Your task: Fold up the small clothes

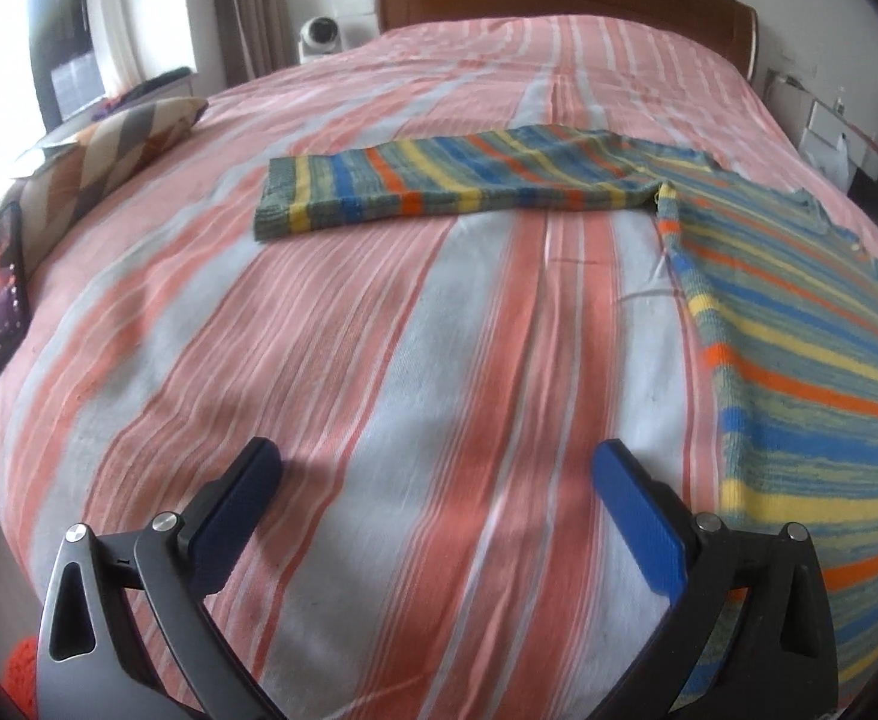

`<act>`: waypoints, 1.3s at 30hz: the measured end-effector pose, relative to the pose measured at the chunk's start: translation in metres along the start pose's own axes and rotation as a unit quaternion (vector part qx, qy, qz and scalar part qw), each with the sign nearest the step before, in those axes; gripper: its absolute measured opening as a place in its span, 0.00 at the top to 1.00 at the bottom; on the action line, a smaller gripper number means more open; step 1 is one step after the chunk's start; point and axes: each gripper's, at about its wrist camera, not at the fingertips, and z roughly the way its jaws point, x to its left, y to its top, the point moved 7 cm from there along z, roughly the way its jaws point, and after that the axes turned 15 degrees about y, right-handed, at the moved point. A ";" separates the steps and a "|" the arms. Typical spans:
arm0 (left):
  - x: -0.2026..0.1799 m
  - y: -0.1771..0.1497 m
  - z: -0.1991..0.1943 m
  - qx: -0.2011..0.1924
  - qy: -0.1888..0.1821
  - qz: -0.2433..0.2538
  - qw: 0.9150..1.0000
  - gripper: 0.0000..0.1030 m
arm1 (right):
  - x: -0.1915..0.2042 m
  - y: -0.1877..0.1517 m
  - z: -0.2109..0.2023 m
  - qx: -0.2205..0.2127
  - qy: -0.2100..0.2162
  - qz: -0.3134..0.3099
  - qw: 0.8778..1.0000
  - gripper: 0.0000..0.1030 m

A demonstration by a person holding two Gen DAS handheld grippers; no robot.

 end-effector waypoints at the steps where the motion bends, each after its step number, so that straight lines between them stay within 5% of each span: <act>1: 0.000 -0.001 0.000 0.003 -0.004 -0.002 1.000 0.00 | 0.000 -0.001 0.000 -0.001 -0.001 -0.001 1.000 0.05; 39: -0.003 -0.003 0.001 0.007 -0.018 0.017 1.000 0.00 | 0.003 -0.004 0.006 -0.006 -0.004 -0.012 1.000 0.01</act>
